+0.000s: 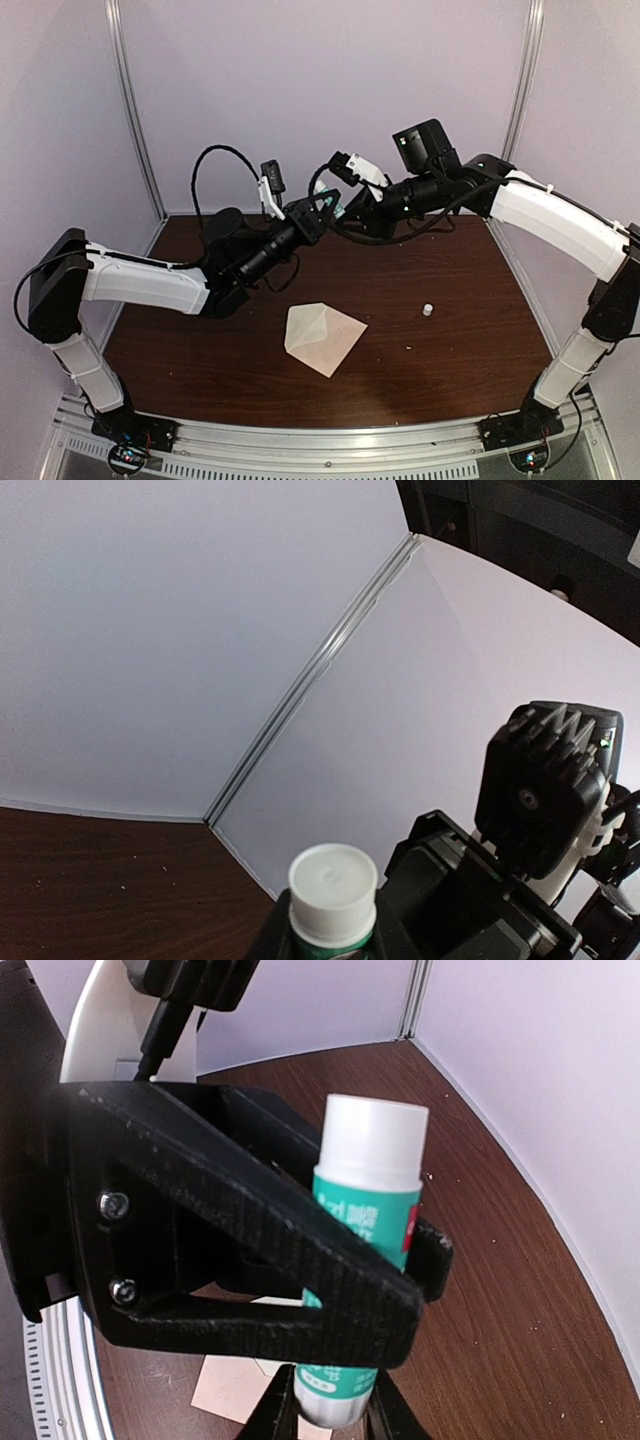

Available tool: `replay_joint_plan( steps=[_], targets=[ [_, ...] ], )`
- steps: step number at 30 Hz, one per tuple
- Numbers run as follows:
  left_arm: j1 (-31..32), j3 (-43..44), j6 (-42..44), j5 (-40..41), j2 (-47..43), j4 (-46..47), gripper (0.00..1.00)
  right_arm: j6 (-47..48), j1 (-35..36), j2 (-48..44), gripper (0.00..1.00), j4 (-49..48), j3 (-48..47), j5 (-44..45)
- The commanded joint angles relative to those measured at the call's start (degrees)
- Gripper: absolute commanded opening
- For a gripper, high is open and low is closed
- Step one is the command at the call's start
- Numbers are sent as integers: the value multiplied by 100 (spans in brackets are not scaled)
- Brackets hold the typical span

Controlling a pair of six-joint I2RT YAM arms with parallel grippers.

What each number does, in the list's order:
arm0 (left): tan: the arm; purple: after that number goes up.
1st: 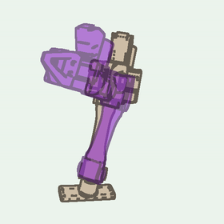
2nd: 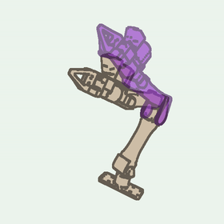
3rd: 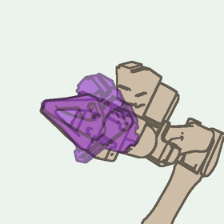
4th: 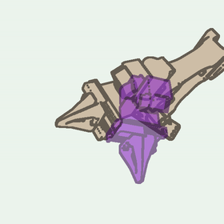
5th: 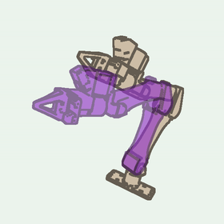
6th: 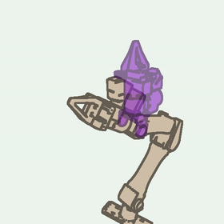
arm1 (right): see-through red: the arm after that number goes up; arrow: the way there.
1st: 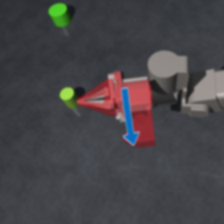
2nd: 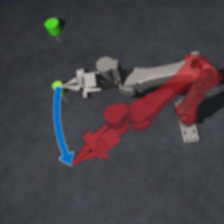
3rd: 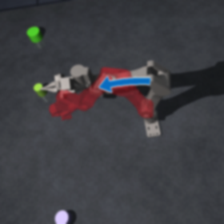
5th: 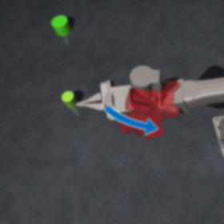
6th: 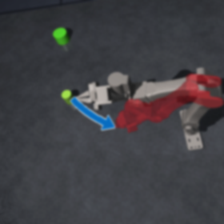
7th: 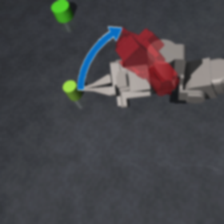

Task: Place the letter into the envelope and seal it
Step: Unscrew the solid glue.

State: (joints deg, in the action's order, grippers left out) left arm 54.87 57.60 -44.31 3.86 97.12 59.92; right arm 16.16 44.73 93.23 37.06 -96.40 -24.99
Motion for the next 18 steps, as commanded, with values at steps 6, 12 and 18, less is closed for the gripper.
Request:
replay_joint_plan(
  steps=[6,12,18],
  targets=[
    [27,-48,-28,-75,48,179,0,54,33,50,19,-6,-216,-317],
    [-60,-65,-37,-561,166,311,0,252,-238,-26,16,389,-287,-2973],
    [-392,1,425,-2269,130,280,0,-663,-965,-92,15,-163,413,-6102]
  ],
)
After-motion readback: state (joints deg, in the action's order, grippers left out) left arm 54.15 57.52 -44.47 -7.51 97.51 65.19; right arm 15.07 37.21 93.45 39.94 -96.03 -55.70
